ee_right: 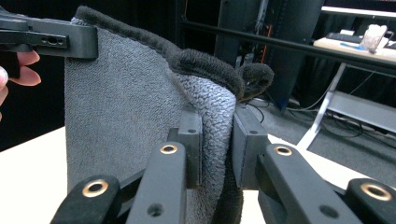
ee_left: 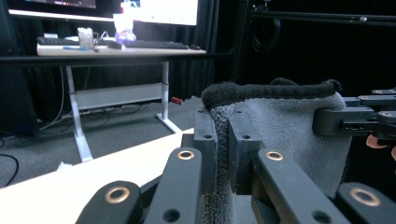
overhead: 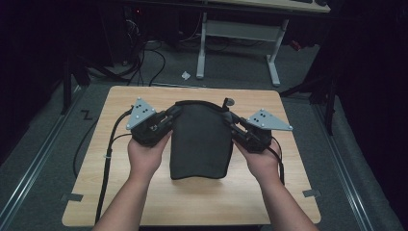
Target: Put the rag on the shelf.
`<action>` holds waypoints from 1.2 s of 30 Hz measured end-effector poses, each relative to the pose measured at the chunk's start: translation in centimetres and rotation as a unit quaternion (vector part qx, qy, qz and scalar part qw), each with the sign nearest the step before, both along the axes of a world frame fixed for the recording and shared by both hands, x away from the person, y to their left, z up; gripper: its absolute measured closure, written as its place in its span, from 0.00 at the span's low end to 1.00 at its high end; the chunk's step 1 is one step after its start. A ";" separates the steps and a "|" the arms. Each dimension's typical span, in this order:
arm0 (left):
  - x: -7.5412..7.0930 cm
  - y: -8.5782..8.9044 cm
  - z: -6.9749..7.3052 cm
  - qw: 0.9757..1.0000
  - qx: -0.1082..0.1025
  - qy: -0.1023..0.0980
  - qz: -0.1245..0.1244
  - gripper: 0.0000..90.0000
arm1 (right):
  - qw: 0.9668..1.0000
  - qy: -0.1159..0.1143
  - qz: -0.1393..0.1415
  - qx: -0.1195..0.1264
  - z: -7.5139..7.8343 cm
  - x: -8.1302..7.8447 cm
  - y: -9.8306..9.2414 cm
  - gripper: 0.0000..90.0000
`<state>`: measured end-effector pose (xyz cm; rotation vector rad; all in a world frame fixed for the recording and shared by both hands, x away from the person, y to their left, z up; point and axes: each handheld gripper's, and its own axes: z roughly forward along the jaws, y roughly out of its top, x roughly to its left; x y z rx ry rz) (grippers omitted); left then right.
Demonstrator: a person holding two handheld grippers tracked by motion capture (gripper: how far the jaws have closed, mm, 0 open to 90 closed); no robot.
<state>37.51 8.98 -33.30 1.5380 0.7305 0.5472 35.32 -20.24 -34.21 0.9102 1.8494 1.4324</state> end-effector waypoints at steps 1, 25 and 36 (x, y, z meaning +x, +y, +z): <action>0.0 0.0 0.0 1.000 0.000 0.000 0.000 0.93 | 1.000 -0.001 0.000 0.001 0.3 0.0 0.0 0.85; 3.8 -1.1 3.1 1.000 0.010 -0.022 0.003 0.93 | 1.000 -0.005 -0.016 -0.003 3.4 4.0 -0.7 0.85; 10.2 -1.6 1.1 0.999 0.011 0.019 0.030 0.92 | 1.000 0.019 -0.012 0.007 2.2 9.5 -1.3 0.85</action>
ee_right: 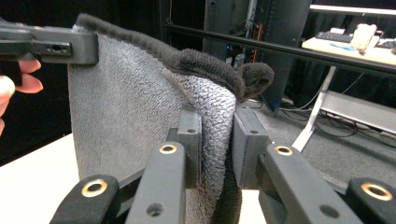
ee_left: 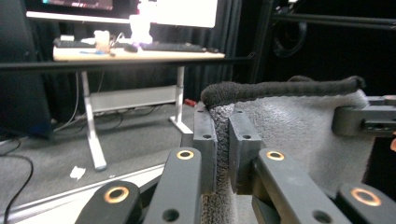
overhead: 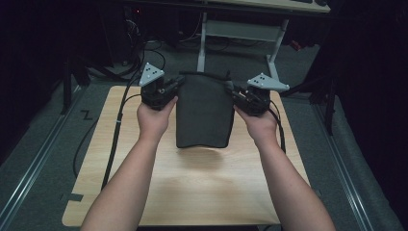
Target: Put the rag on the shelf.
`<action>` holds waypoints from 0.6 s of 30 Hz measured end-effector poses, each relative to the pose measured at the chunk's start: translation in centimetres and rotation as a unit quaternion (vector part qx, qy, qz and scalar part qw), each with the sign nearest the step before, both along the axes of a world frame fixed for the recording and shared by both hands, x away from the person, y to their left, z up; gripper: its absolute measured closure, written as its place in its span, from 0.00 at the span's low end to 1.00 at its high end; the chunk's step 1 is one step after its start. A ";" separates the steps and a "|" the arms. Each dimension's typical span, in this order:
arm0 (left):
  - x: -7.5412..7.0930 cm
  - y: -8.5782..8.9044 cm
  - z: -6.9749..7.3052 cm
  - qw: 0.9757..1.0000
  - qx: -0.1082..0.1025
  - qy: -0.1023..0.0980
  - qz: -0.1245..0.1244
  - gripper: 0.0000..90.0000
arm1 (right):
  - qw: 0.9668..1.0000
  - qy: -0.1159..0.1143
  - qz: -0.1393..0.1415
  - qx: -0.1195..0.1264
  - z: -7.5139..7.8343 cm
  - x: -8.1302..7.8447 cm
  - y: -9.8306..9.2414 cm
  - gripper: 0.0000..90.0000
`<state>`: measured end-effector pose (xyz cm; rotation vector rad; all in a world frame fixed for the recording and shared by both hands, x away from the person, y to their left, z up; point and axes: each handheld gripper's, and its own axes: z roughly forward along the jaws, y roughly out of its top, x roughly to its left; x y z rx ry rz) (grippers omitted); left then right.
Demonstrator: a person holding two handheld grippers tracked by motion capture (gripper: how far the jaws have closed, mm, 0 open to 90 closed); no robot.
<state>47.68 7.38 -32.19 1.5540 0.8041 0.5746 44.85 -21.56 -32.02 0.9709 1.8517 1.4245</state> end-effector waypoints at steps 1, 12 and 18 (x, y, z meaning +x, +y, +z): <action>0.0 0.0 0.0 1.000 0.000 0.000 0.000 0.92 | 1.000 0.000 0.000 0.000 0.0 0.0 0.0 0.85; 3.4 -0.5 -1.7 0.998 0.055 0.005 0.000 0.94 | 0.999 0.041 0.008 -0.015 -1.6 4.8 -0.8 0.84; 4.7 -0.5 -5.0 0.995 0.077 0.067 -0.007 0.94 | 0.995 0.091 0.010 -0.036 -3.8 6.1 -0.6 0.84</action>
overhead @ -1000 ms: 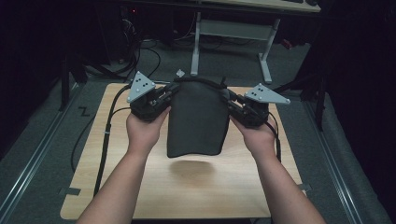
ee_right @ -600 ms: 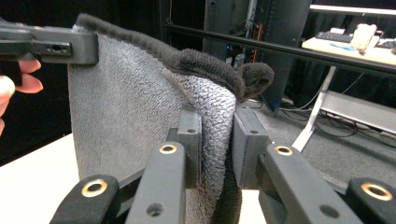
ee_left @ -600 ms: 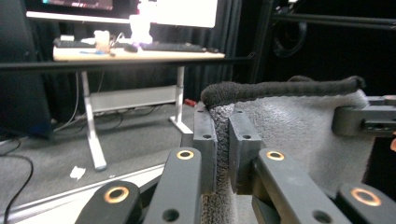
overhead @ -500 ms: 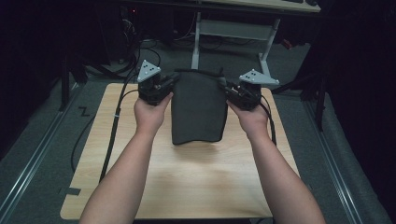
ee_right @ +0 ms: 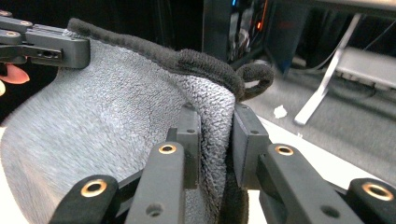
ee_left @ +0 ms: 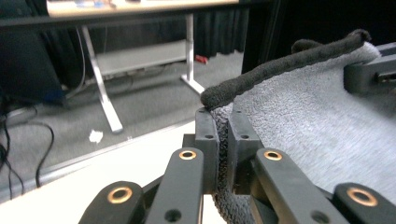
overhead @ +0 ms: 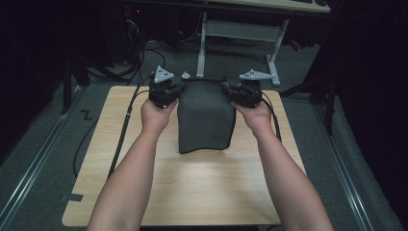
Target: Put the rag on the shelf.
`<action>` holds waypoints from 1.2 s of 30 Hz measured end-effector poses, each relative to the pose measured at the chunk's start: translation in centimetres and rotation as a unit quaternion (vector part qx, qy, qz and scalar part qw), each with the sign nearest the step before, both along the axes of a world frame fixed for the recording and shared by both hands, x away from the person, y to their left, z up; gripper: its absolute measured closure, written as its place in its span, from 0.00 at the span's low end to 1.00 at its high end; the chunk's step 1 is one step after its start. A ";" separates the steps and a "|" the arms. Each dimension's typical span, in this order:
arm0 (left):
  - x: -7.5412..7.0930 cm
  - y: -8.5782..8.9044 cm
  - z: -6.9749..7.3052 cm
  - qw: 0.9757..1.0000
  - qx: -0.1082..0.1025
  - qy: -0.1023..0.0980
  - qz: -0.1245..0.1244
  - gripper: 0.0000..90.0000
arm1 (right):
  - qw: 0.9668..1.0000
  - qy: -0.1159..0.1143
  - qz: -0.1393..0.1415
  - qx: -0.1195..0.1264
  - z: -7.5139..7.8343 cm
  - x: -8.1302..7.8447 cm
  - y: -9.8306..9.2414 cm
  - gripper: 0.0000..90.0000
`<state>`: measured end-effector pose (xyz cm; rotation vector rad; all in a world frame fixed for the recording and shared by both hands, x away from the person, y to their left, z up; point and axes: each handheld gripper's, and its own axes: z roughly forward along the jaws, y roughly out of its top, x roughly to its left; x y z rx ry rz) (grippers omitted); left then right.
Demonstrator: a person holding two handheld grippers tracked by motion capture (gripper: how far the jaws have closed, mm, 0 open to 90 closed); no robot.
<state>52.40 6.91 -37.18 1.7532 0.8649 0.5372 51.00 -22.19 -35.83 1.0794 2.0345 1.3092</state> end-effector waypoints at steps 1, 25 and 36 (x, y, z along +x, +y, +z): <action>0.2 0.2 -0.8 1.000 -0.005 0.013 -0.002 0.94 | 1.000 0.006 0.004 -0.011 -0.7 0.2 0.1 0.85; 0.8 1.0 -5.9 0.997 -0.024 0.077 -0.013 0.95 | 0.996 0.079 0.023 0.041 -4.6 1.9 -1.3 0.83; 0.3 1.0 -7.7 0.995 -0.034 0.092 -0.021 0.95 | 0.994 0.093 0.025 0.054 -5.9 1.6 -1.7 0.88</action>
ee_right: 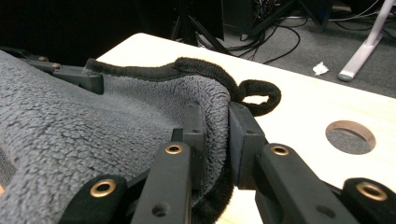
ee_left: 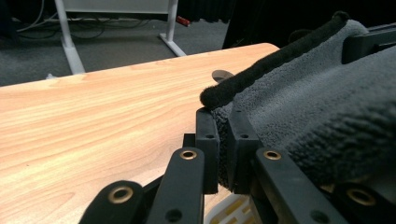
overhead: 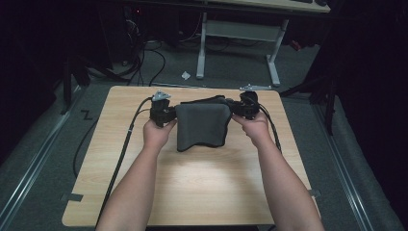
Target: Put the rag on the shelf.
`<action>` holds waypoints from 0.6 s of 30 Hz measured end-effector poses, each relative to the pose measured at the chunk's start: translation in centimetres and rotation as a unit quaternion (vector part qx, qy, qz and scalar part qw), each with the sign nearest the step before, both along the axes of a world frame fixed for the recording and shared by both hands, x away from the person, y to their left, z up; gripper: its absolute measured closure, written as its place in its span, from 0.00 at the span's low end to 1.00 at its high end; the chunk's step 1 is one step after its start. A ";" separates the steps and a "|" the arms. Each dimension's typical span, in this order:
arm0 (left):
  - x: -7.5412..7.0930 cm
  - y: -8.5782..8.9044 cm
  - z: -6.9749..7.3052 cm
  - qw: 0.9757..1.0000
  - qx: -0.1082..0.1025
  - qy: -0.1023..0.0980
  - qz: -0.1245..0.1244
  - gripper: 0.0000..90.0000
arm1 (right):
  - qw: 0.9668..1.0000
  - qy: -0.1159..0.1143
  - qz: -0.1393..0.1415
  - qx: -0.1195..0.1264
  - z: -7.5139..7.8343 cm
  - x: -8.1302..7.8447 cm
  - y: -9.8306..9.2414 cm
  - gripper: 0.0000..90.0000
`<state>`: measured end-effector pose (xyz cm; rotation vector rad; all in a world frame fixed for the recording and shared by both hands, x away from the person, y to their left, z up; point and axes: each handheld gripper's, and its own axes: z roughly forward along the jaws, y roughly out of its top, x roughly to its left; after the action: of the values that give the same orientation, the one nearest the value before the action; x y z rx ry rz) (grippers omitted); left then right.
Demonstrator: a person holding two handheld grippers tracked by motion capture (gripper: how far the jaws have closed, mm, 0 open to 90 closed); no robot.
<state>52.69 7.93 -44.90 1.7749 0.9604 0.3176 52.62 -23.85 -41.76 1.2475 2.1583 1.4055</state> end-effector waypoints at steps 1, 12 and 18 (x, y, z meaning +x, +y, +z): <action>0.0 0.0 -0.1 1.000 -0.002 0.002 -0.002 0.95 | 1.000 0.000 0.000 -0.001 -0.1 0.0 0.0 0.88; -0.2 0.2 -1.5 1.000 0.002 0.018 -0.011 0.95 | 0.999 0.036 -0.004 0.022 -1.8 0.4 -0.2 0.86; -0.5 0.1 -1.9 1.000 0.005 0.018 -0.015 0.94 | 0.999 0.042 -0.009 0.028 -2.4 0.4 -0.3 0.80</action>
<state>52.18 8.08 -46.77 1.8073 0.9584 0.2716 53.06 -24.19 -44.16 1.3662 2.1704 1.4409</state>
